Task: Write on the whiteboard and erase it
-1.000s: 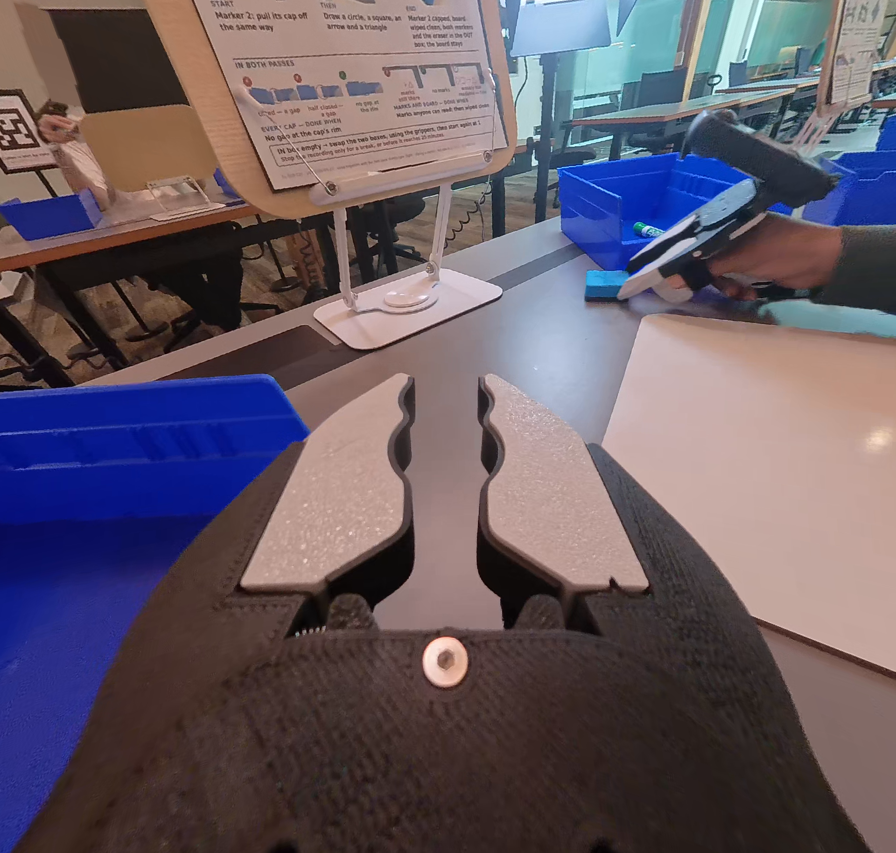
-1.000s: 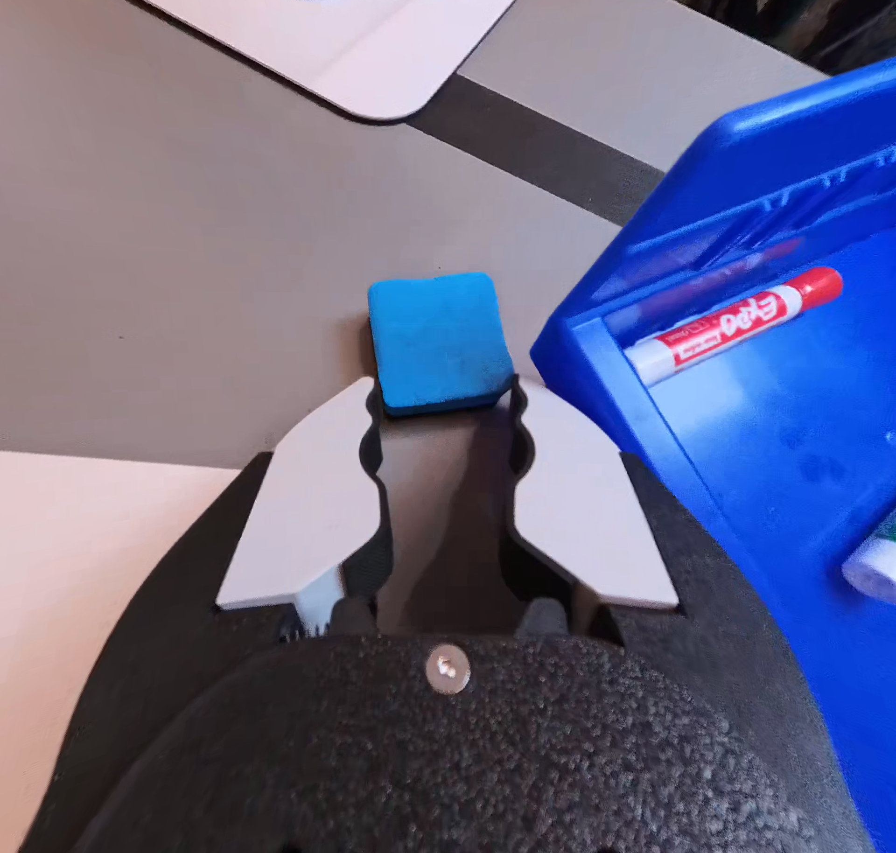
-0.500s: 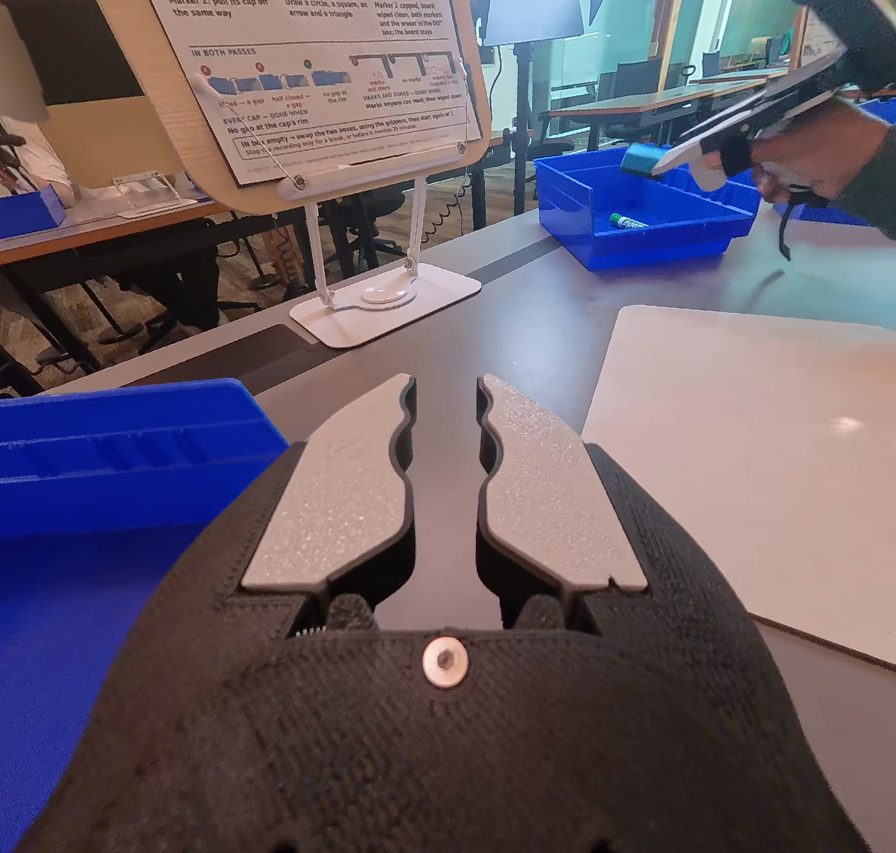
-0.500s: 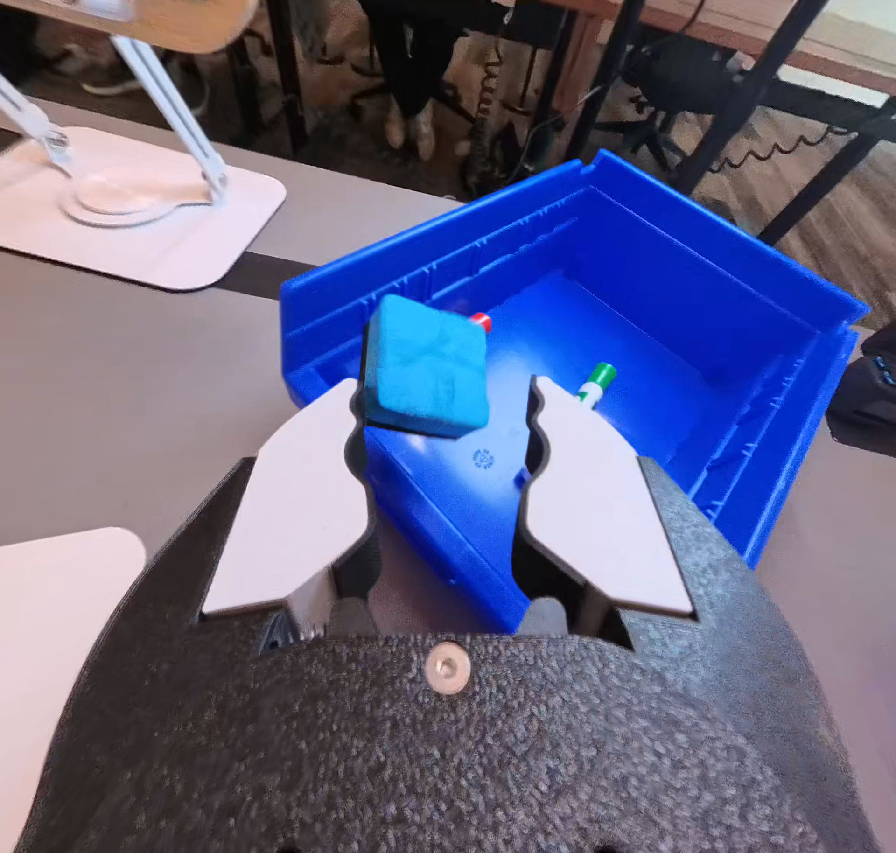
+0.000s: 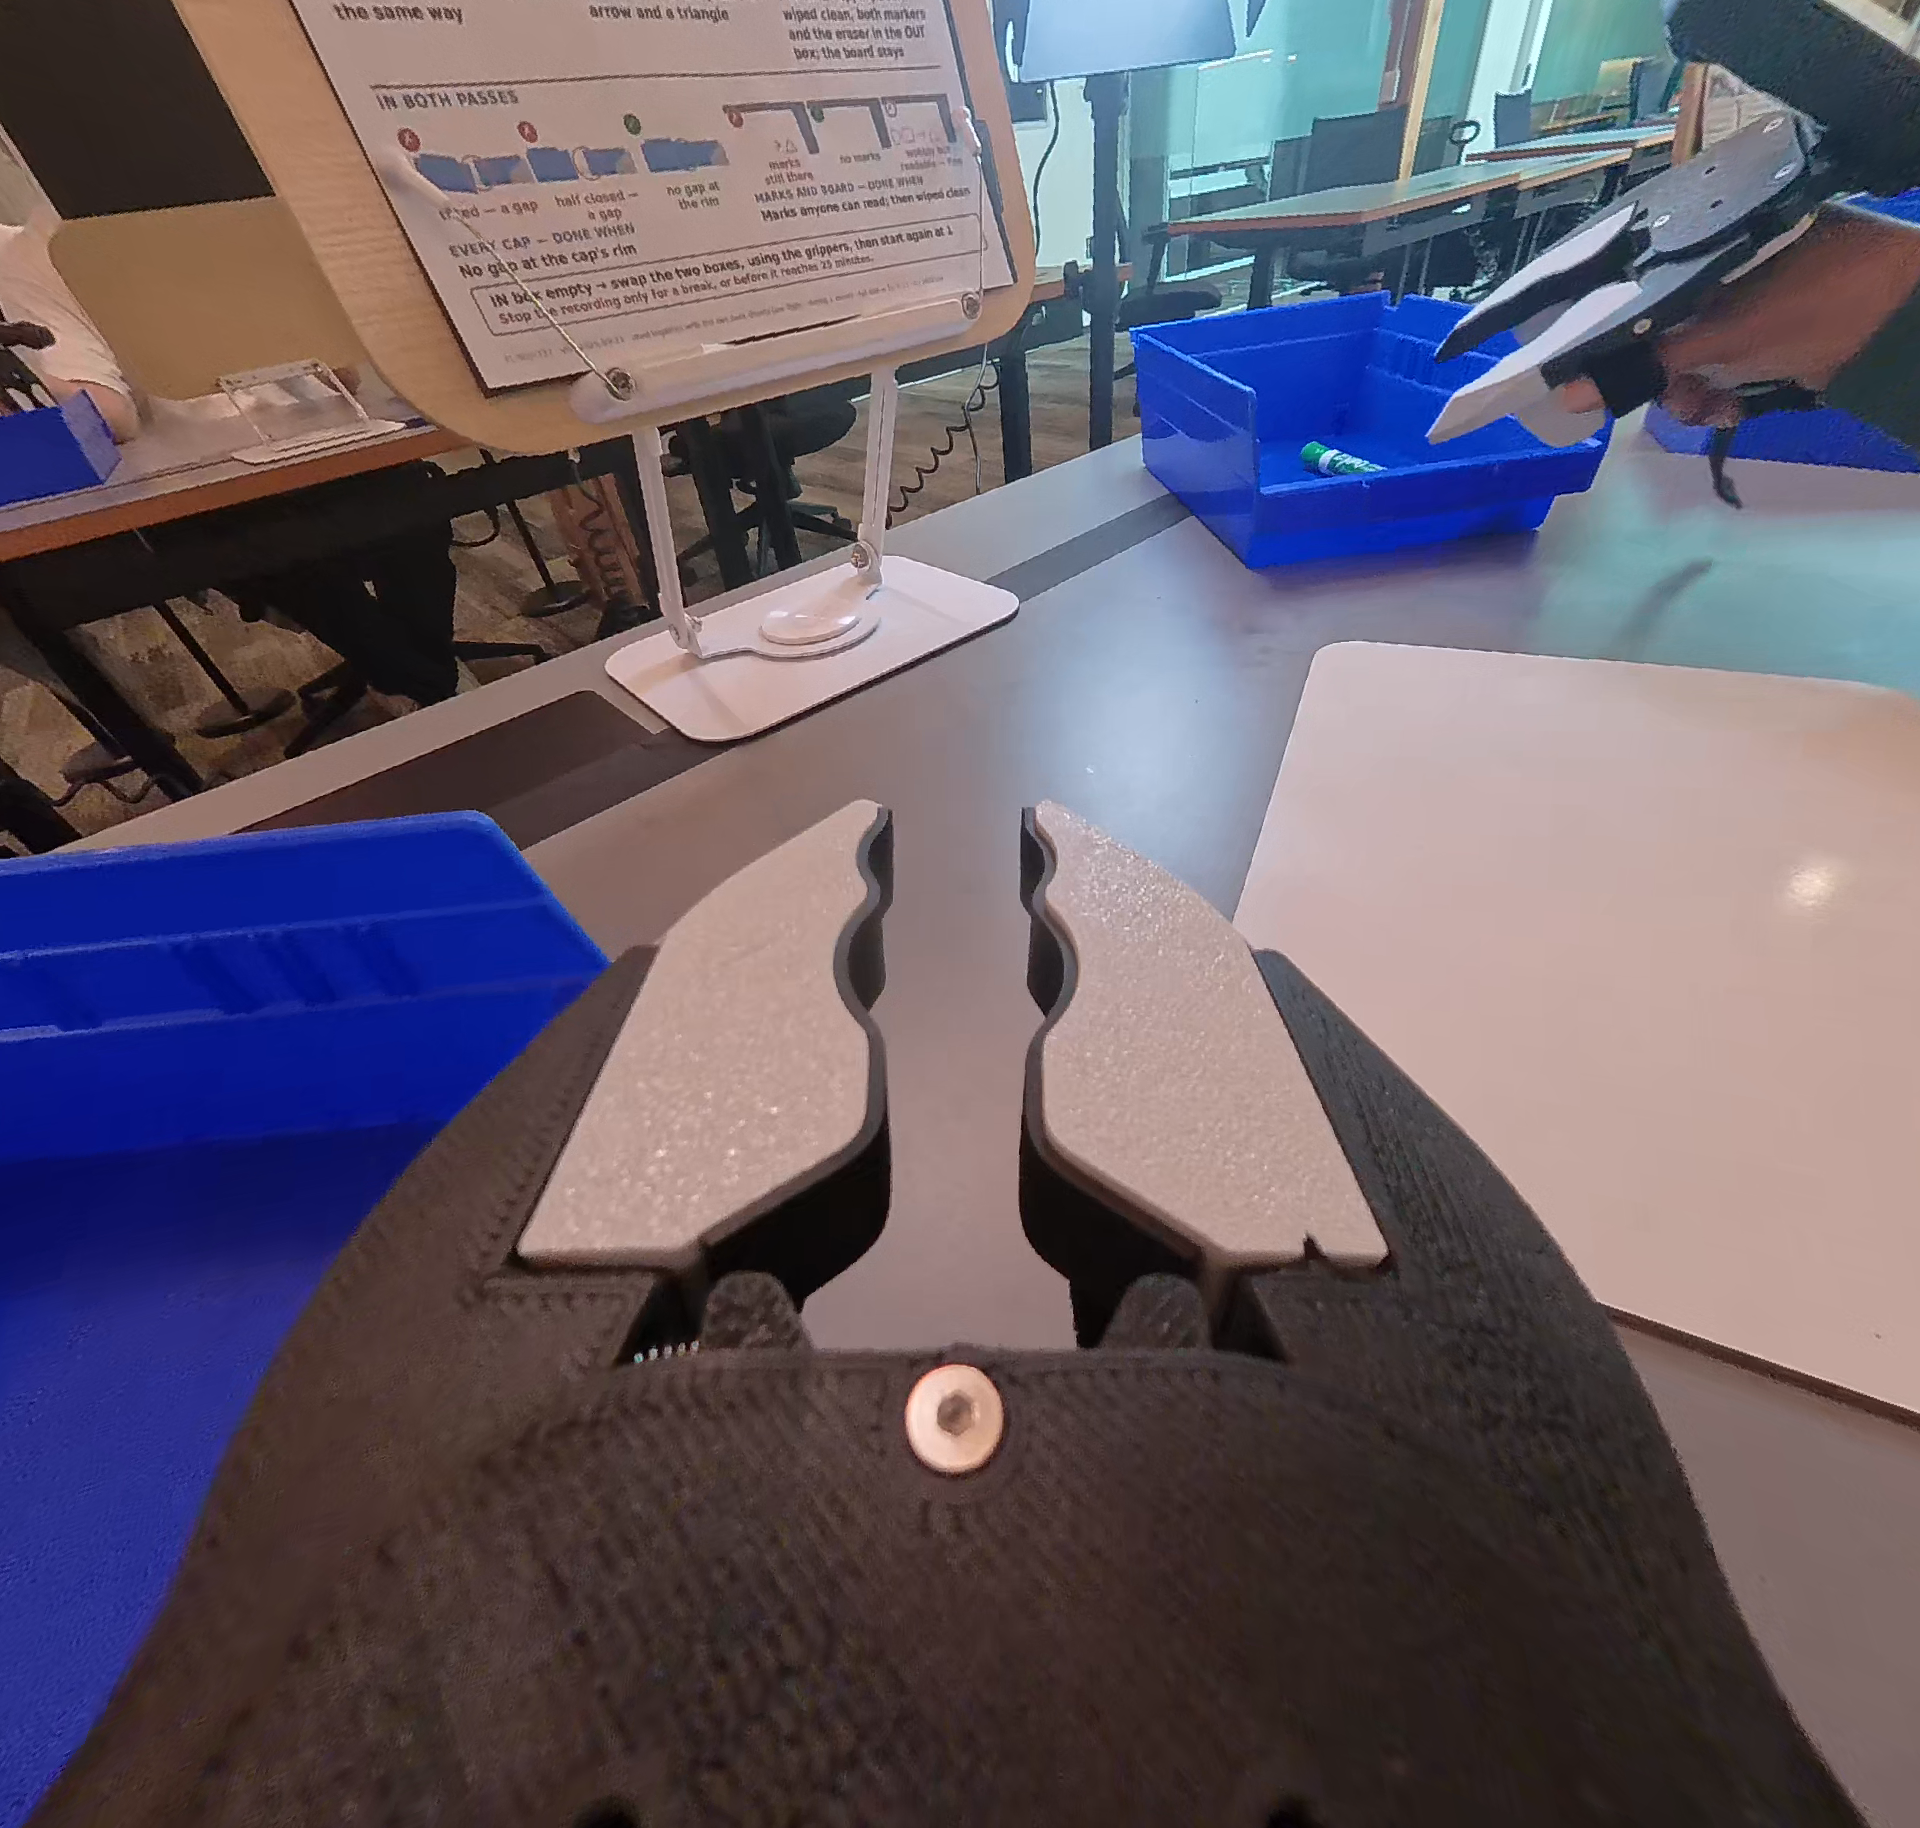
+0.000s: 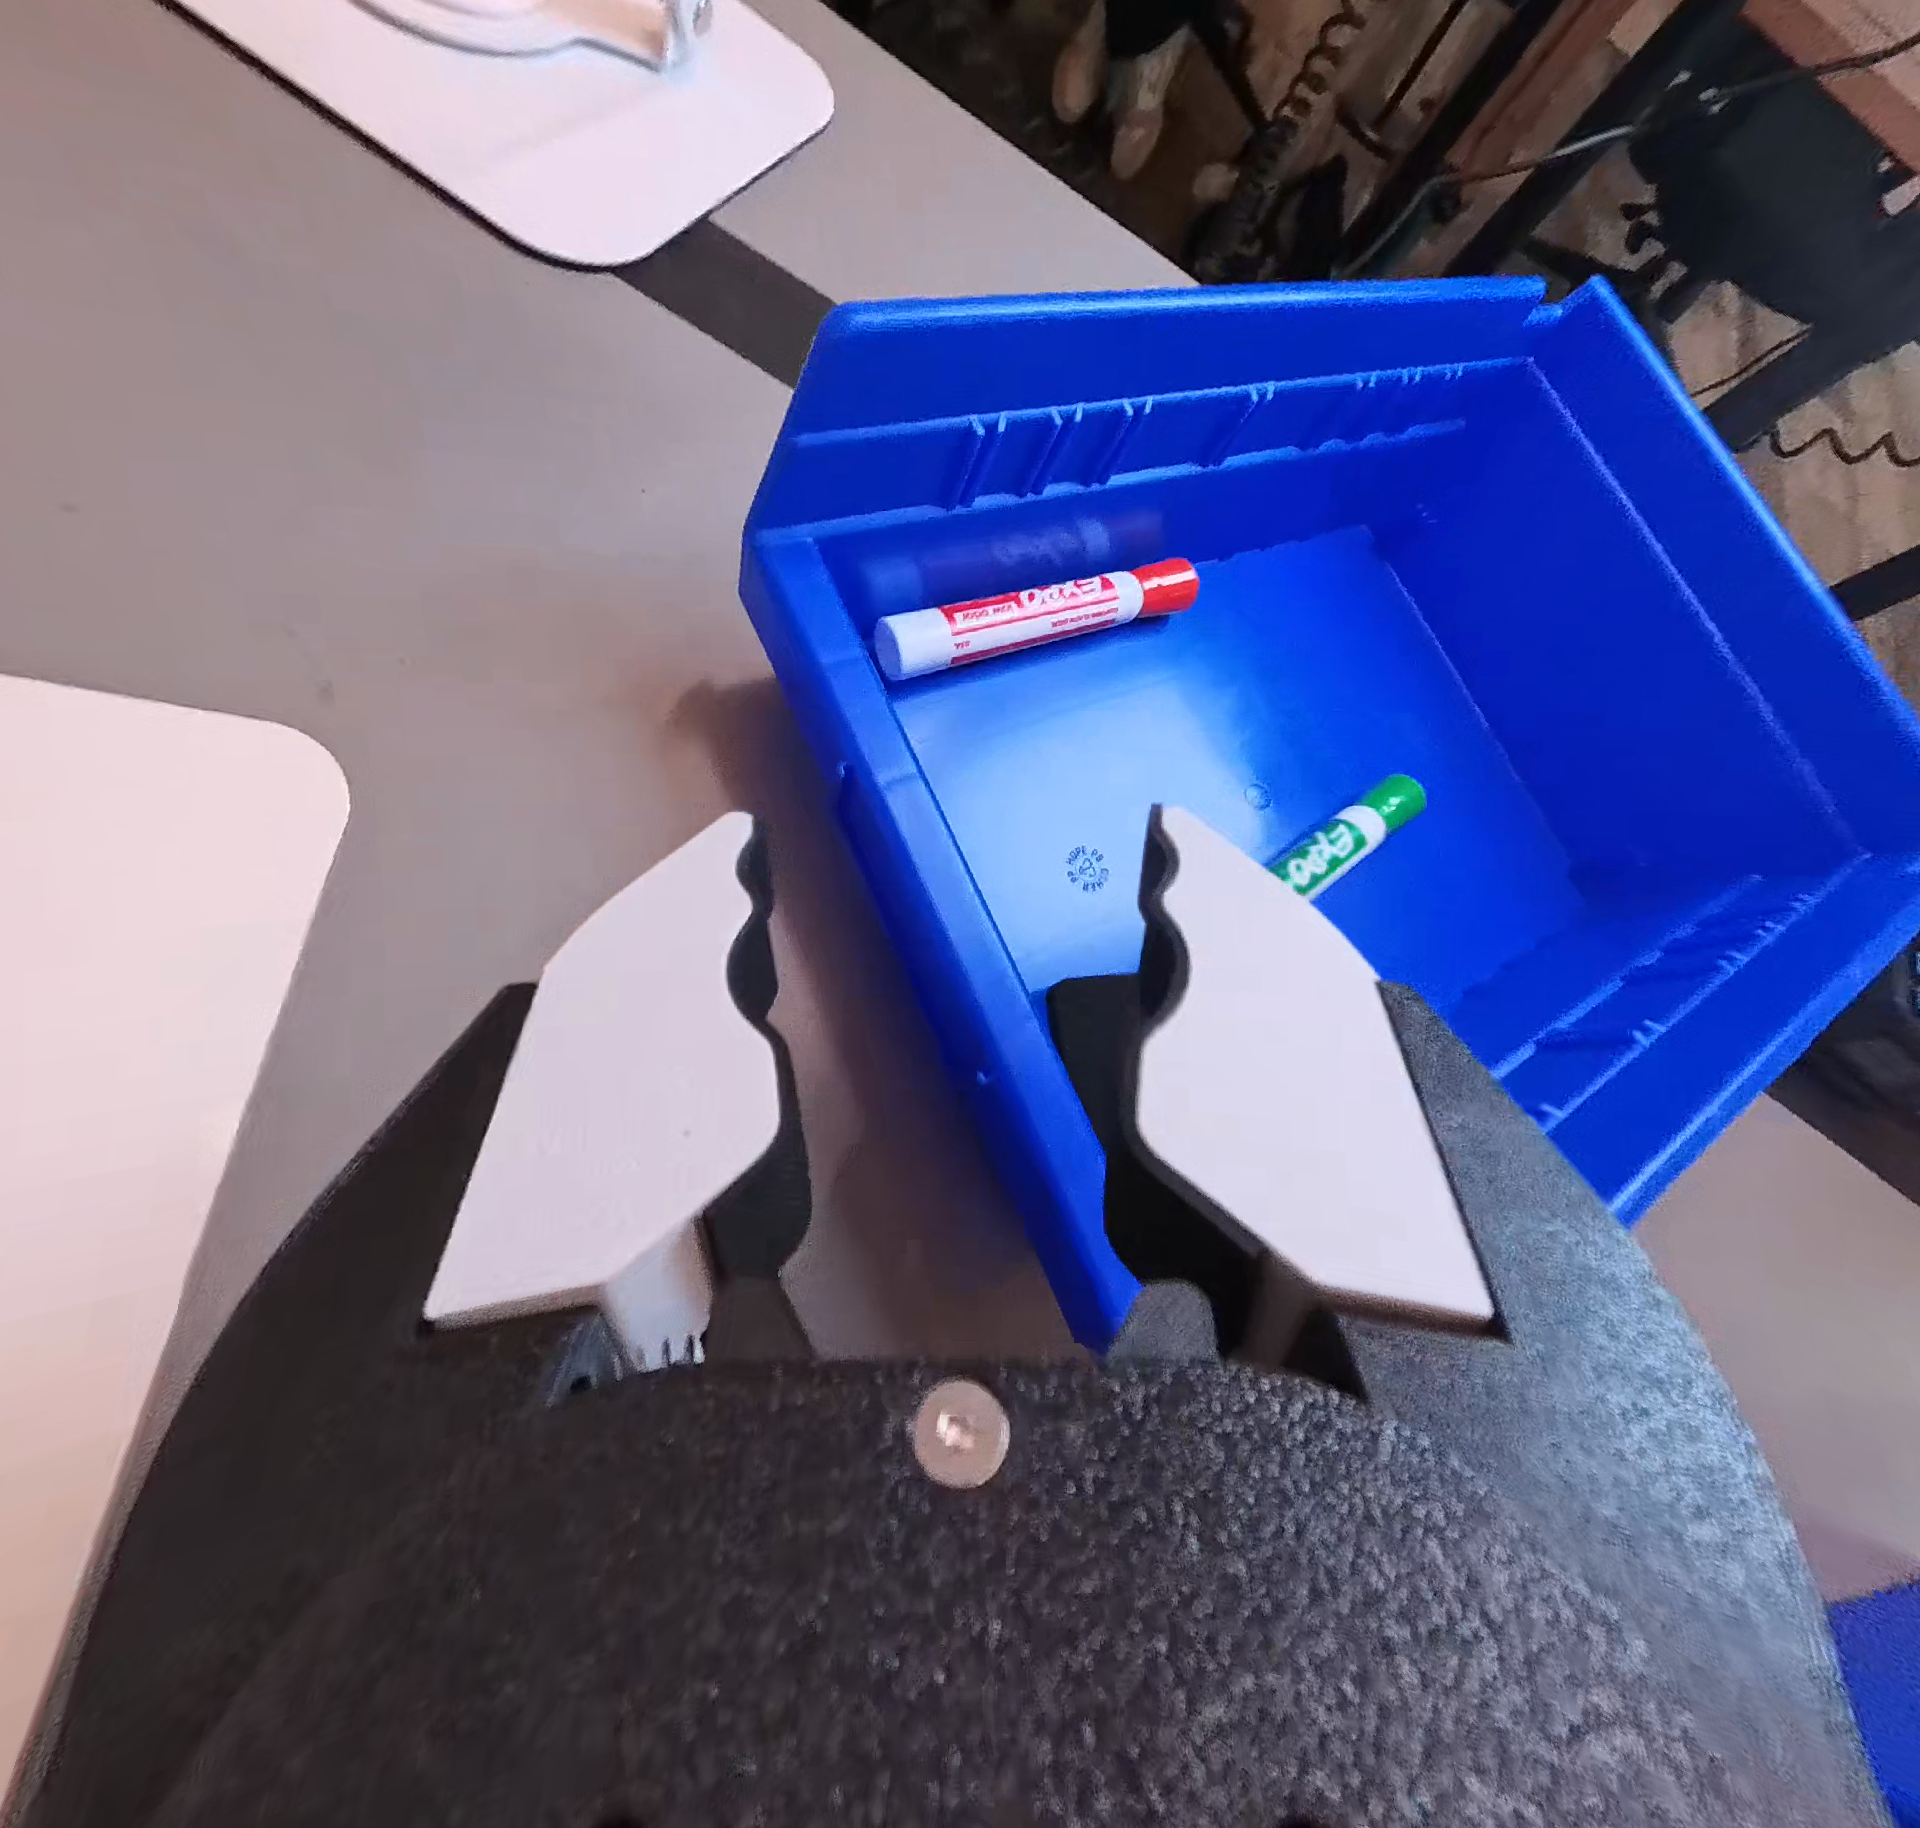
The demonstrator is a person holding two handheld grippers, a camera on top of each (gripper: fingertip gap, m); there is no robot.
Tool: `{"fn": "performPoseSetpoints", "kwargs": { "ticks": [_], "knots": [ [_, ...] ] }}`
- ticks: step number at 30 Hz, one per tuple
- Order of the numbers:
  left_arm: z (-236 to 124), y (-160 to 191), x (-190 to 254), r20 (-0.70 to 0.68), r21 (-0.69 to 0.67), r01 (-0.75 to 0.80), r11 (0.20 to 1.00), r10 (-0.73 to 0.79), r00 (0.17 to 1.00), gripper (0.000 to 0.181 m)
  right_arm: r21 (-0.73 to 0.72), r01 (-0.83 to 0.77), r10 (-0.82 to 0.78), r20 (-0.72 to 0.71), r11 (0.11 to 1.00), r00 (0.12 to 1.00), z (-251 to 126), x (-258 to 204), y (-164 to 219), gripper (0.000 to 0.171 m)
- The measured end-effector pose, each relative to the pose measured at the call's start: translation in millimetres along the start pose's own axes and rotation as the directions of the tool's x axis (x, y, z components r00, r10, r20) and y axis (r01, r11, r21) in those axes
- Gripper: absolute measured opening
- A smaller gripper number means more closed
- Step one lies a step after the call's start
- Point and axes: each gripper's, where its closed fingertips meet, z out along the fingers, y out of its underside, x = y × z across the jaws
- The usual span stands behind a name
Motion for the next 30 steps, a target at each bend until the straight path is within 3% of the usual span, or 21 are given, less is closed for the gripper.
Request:
{"fn": "performPoseSetpoints", "kwargs": {
  "ticks": [17,21,24,30],
  "knots": [
    [5,13,0,-0.01,-0.051,0.006,0.999,-0.007,1.0,0.024,-0.229,0.155,-0.142,0.071,0.961,0.987,42,-8,42,0.061],
    [6,21,-3,-0.014,-0.106,0.02,0.994,-0.021,1.0,0.029,-0.301,0.21,-0.188,0.102,0.93,0.977,52,-7,51,0.038],
    [6,26,-7,-0.003,-0.144,0.026,0.989,-0.027,1.0,0.034,-0.296,0.305,-0.273,0.144,0.905,0.951,49,-13,51,0.029],
    [-1,38,-31,0.092,-0.276,0.01,0.961,0.016,0.996,0.041,-0.257,0.37,-0.337,0.163,0.893,0.927,21,-27,62,0.029]
  ]
}}
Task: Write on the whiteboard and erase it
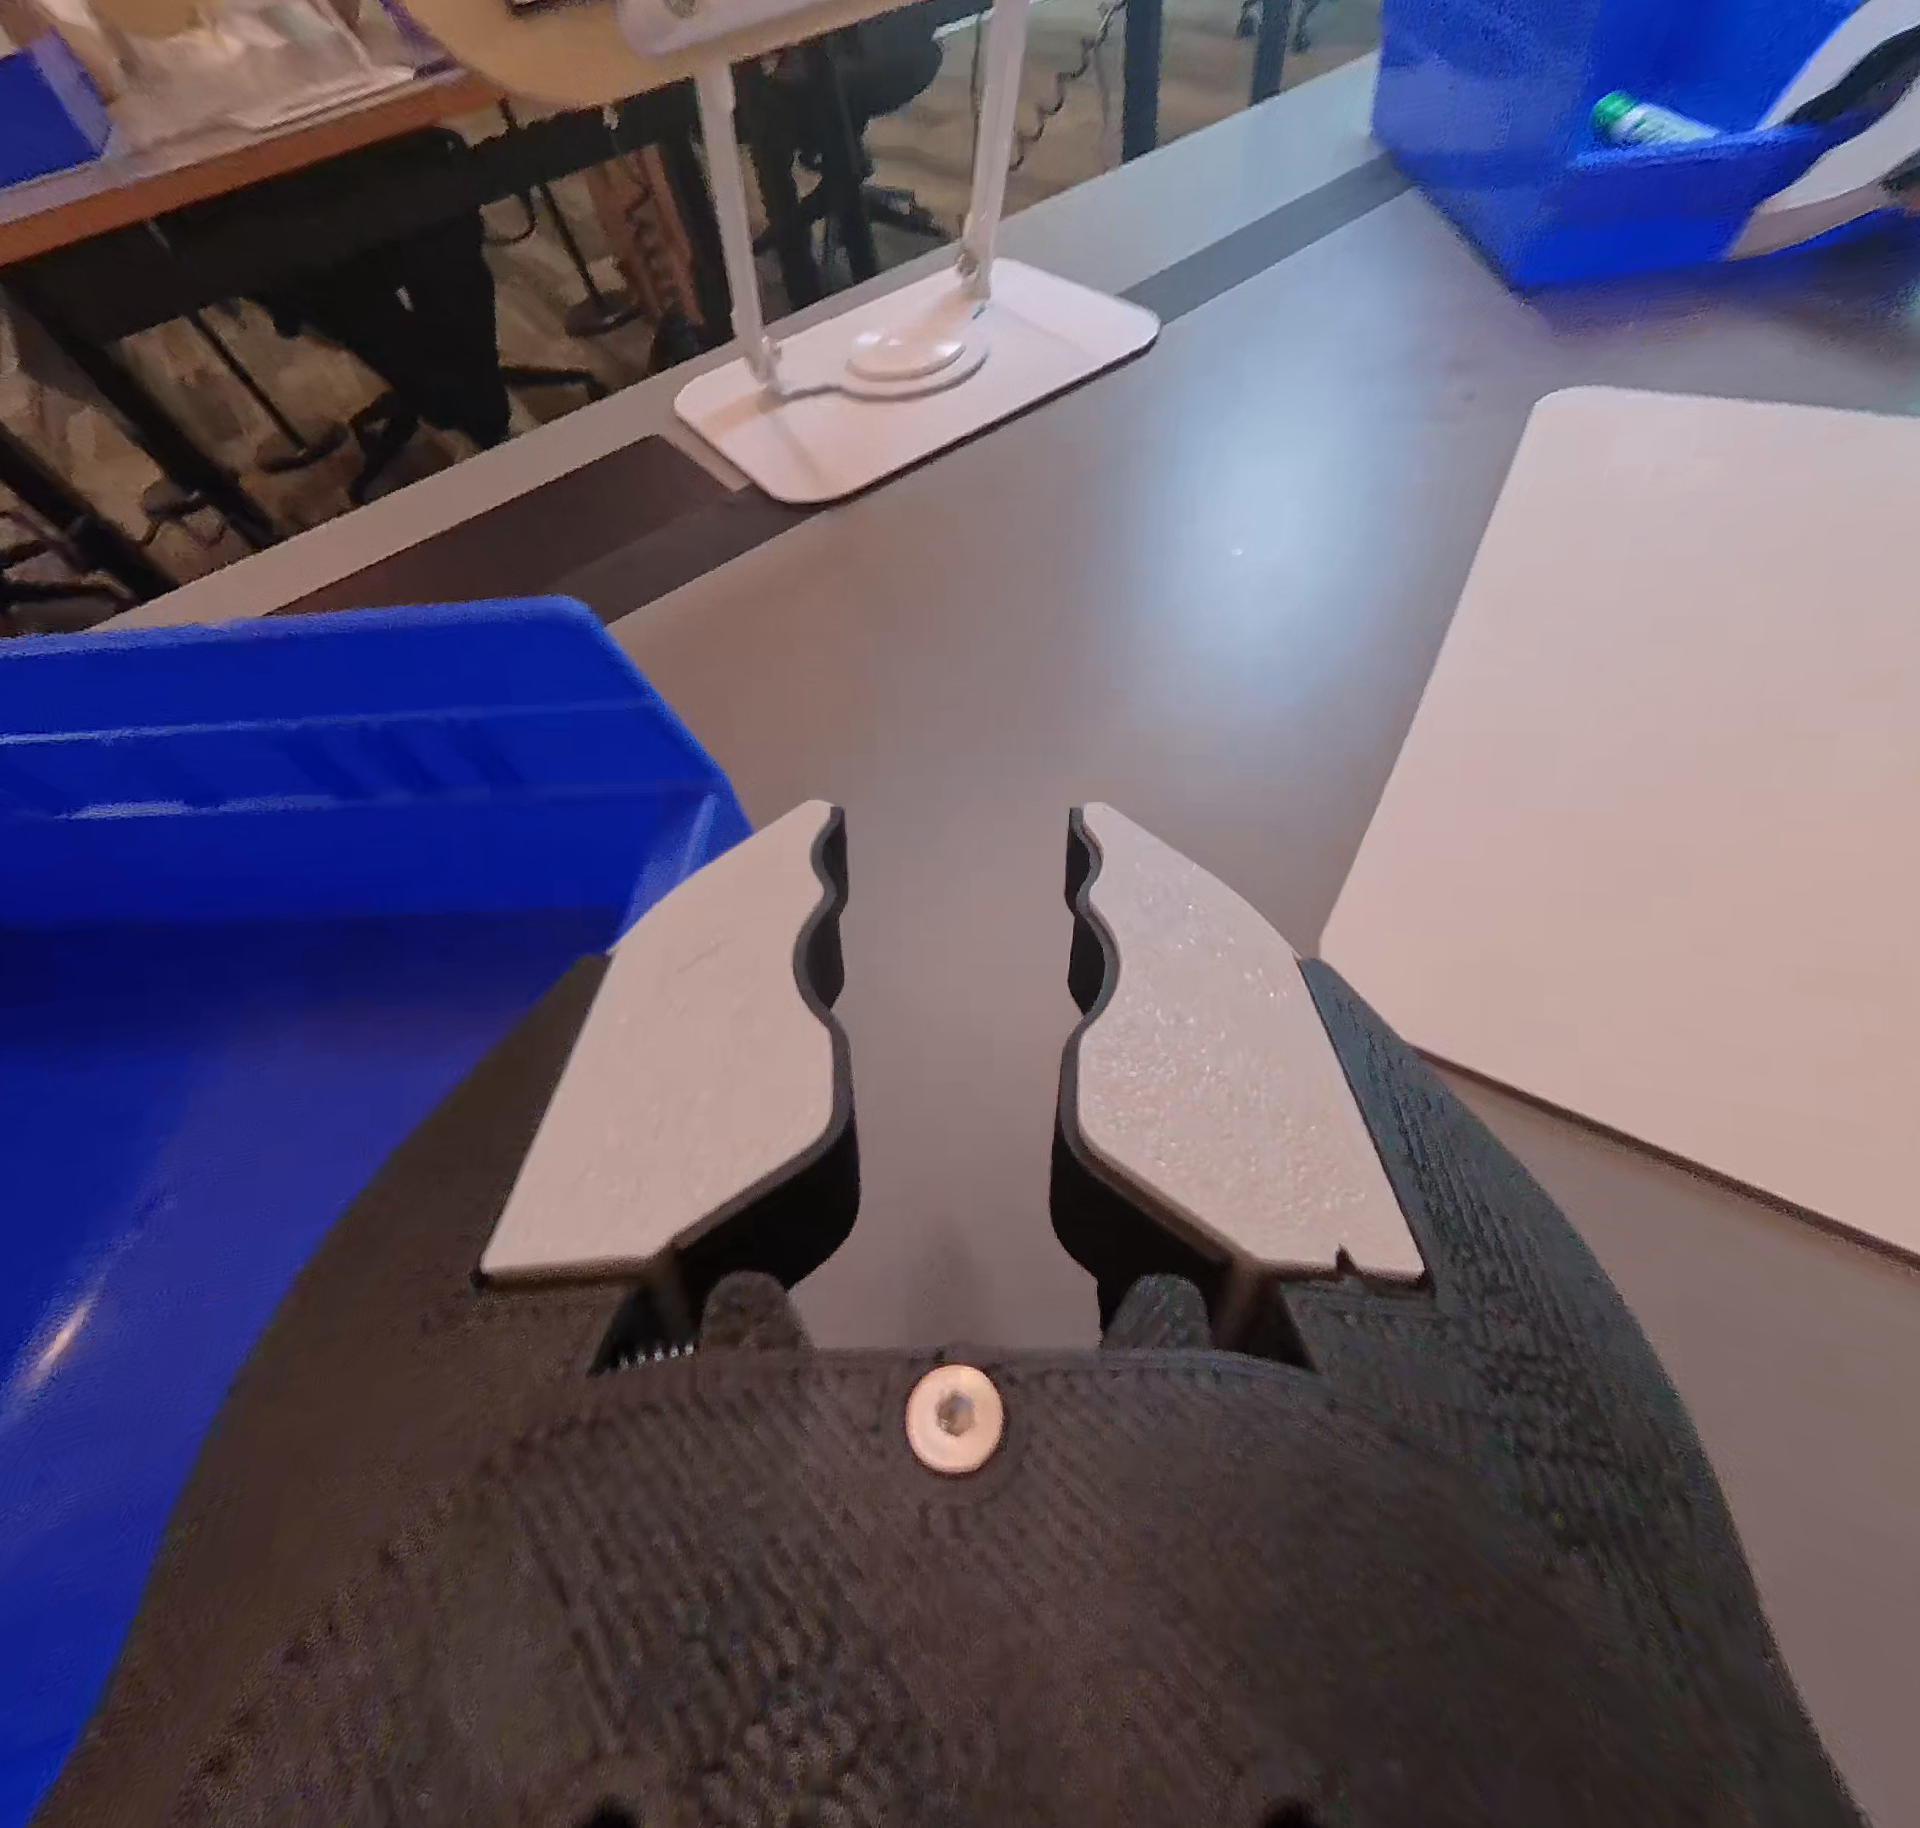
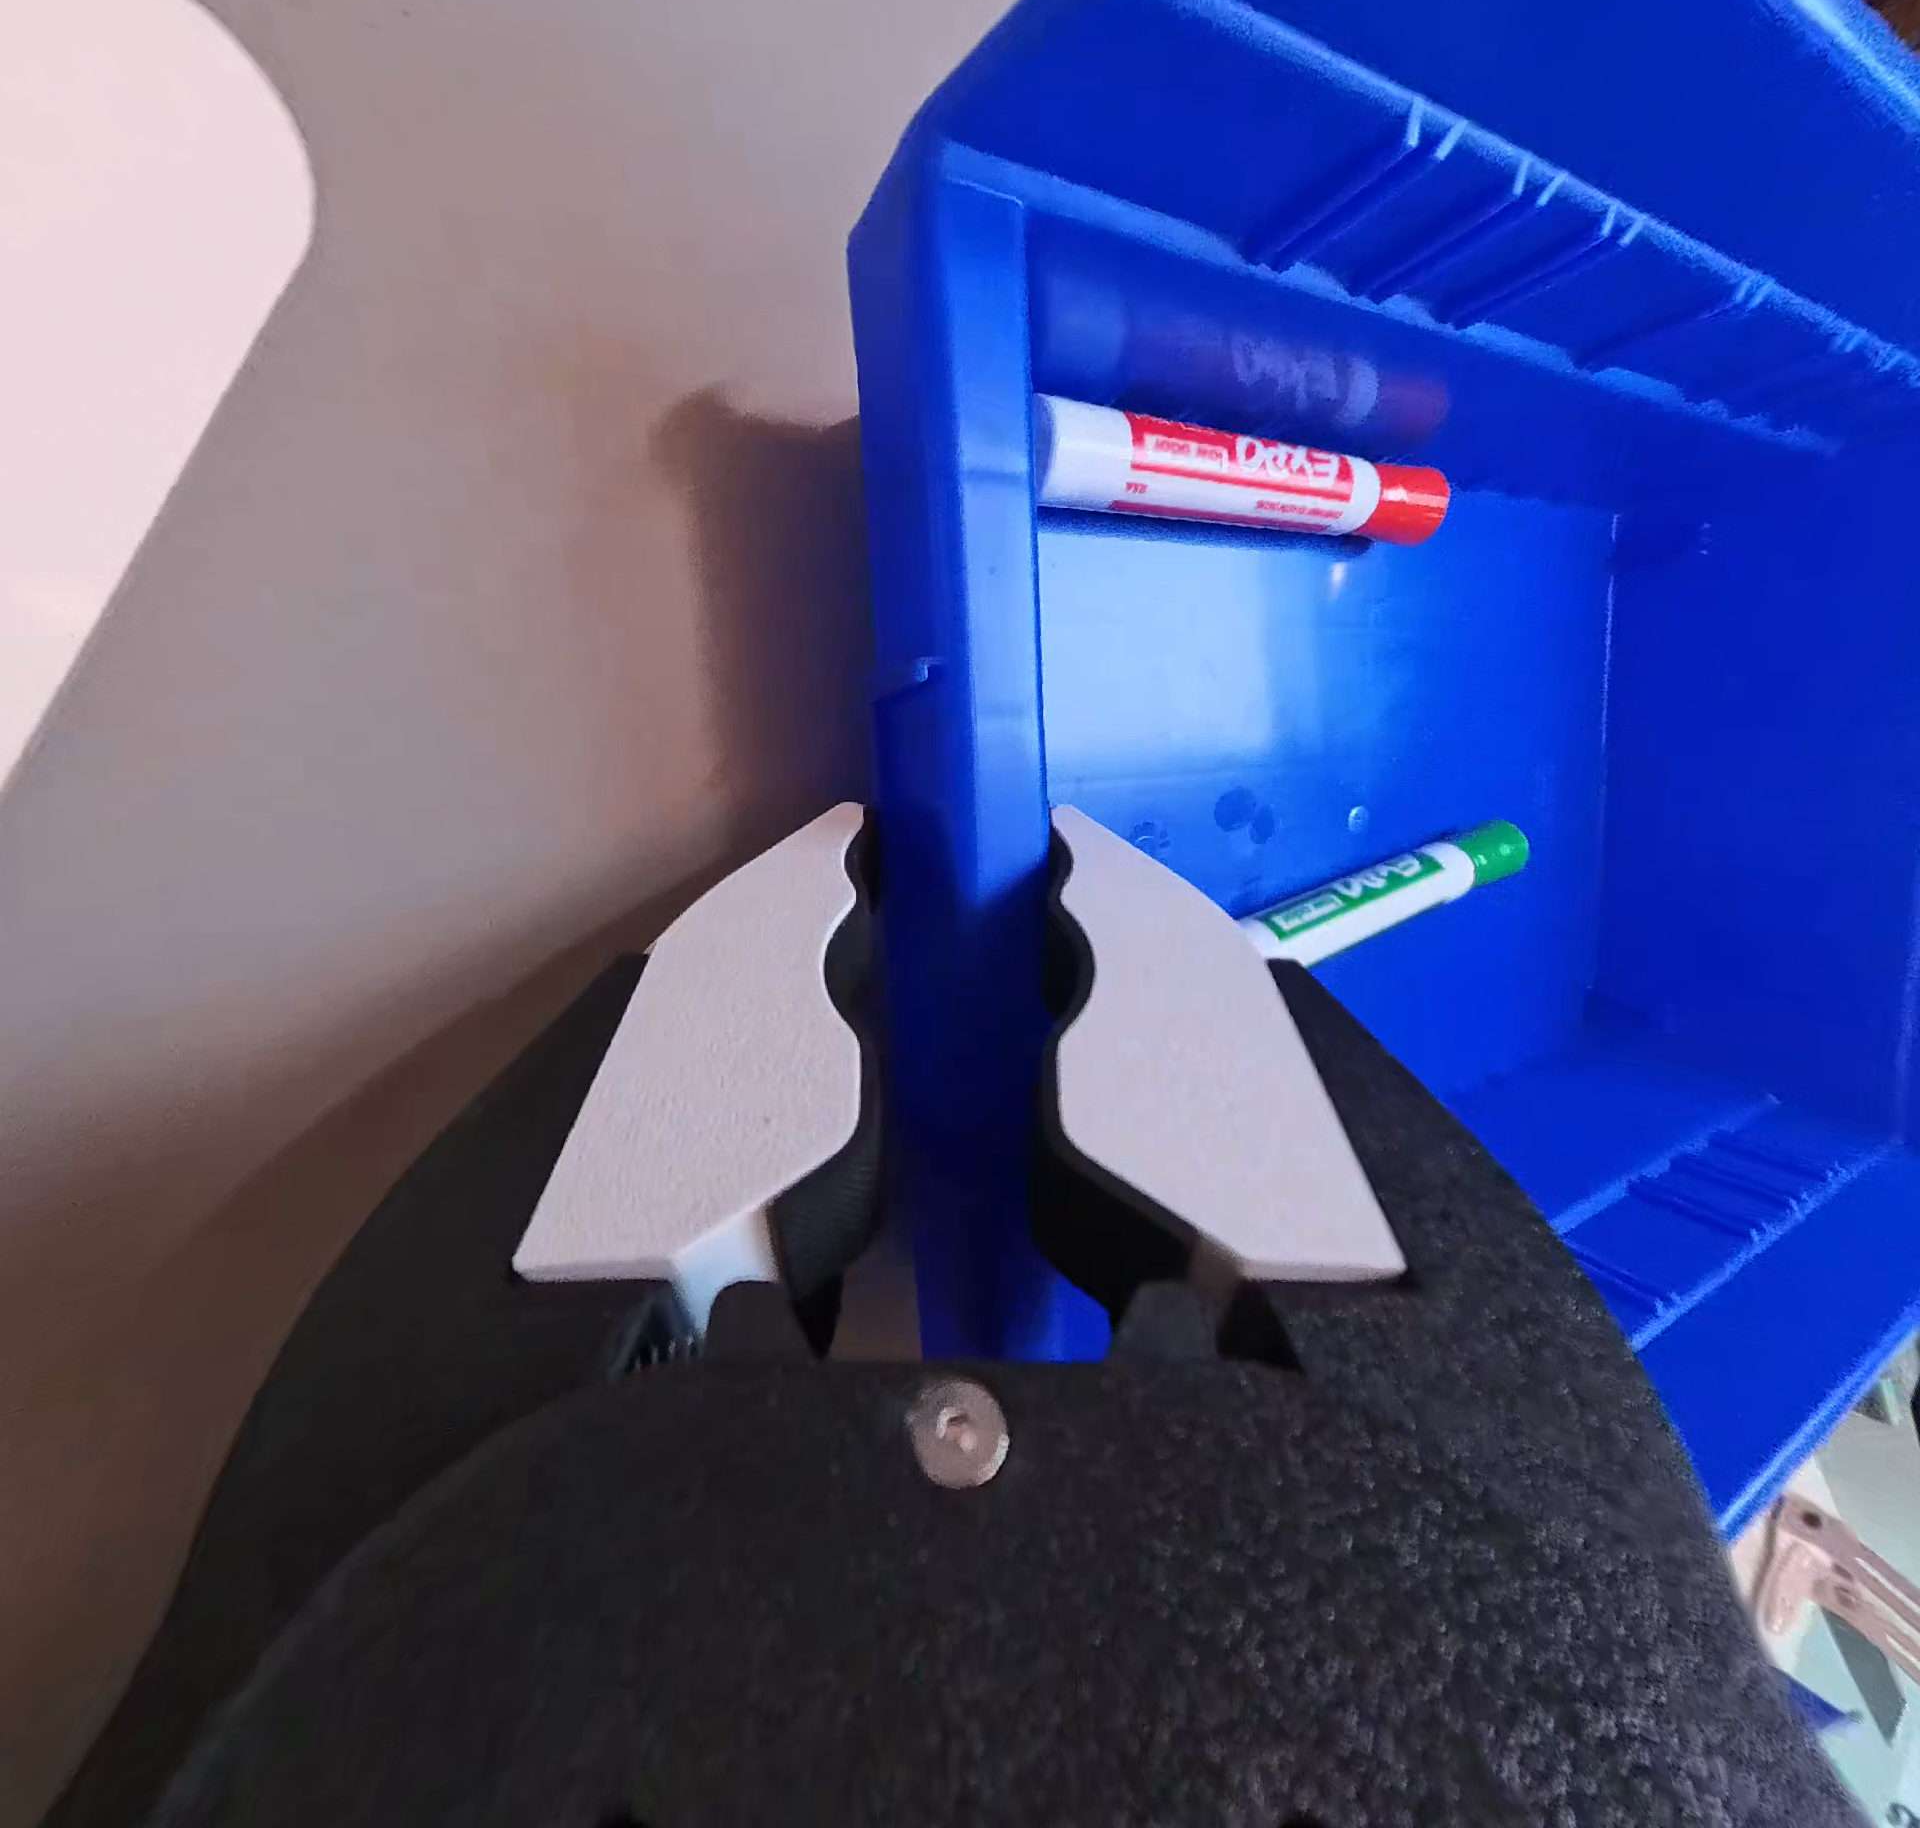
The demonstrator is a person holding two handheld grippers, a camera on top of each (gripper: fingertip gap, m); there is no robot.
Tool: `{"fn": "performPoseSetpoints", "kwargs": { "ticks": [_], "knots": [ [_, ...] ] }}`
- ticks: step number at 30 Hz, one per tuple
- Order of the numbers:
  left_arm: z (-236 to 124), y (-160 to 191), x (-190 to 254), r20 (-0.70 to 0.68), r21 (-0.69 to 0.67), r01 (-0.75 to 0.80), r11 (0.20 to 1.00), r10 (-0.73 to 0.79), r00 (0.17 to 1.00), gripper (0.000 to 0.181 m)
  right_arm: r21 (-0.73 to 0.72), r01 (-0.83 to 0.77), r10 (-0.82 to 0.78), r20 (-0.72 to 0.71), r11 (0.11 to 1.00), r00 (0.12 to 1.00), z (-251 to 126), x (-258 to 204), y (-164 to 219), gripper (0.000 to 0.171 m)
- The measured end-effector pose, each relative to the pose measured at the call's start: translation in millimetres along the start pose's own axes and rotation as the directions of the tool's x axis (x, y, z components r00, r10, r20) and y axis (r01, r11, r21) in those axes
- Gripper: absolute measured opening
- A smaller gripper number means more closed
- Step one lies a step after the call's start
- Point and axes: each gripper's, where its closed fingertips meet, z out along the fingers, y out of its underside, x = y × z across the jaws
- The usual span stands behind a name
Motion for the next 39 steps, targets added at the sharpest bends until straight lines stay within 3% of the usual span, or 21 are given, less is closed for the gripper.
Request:
{"fn": "performPoseSetpoints", "kwargs": {
  "ticks": [5,9,15,16,17,18,23,28,34,39],
  "knots": [
    [-6,15,-29,0.096,-0.128,0.0,0.992,0.012,0.995,0.047,0.04,0.057,-0.056,-0.03,0.998,0.998,-31,-29,16,0.03],
    [-11,38,-53,0.187,-0.309,-0.034,0.951,0.096,0.978,0.055,0.076,0.093,-0.088,-0.065,0.993,0.994,-60,-52,25,0.03],
    [-19,87,-84,0.238,-0.635,-0.044,0.772,0.249,0.939,0.064,0.107,0.147,-0.135,-0.108,0.983,0.985,-99,-88,38,0.031],
    [-20,97,-85,0.225,-0.676,-0.035,0.736,0.251,0.941,0.061,0.104,0.16,-0.148,-0.121,0.982,0.982,-103,-93,42,0.031],
    [-21,102,-86,0.216,-0.695,-0.039,0.718,0.259,0.941,0.046,0.102,0.173,-0.158,-0.134,0.98,0.978,-108,-97,45,0.031],
    [-21,104,-89,0.207,-0.708,-0.062,0.704,0.29,0.934,0.035,0.101,0.187,-0.171,-0.149,0.977,0.974,-112,-101,49,0.031],
    [-25,100,-93,0.199,-0.714,-0.156,0.683,0.412,0.889,0.032,0.098,0.275,-0.252,-0.197,0.956,0.947,-134,-121,54,0.031],
    [-38,70,-95,0.257,-0.665,-0.225,0.712,0.501,0.827,0.031,0.123,0.407,-0.387,-0.154,0.905,0.909,-150,-156,34,0.031],
    [-55,45,-94,0.315,-0.6,-0.253,0.759,0.515,0.797,0.031,0.263,0.57,-0.568,-0.089,0.779,0.818,-146,-218,-29,0.031],
    [-70,19,-92,0.362,-0.555,-0.278,0.784,0.529,0.768,0.031,0.427,0.629,-0.685,-0.033,0.649,0.728,-128,-279,-107,0.031]
  ]
}}
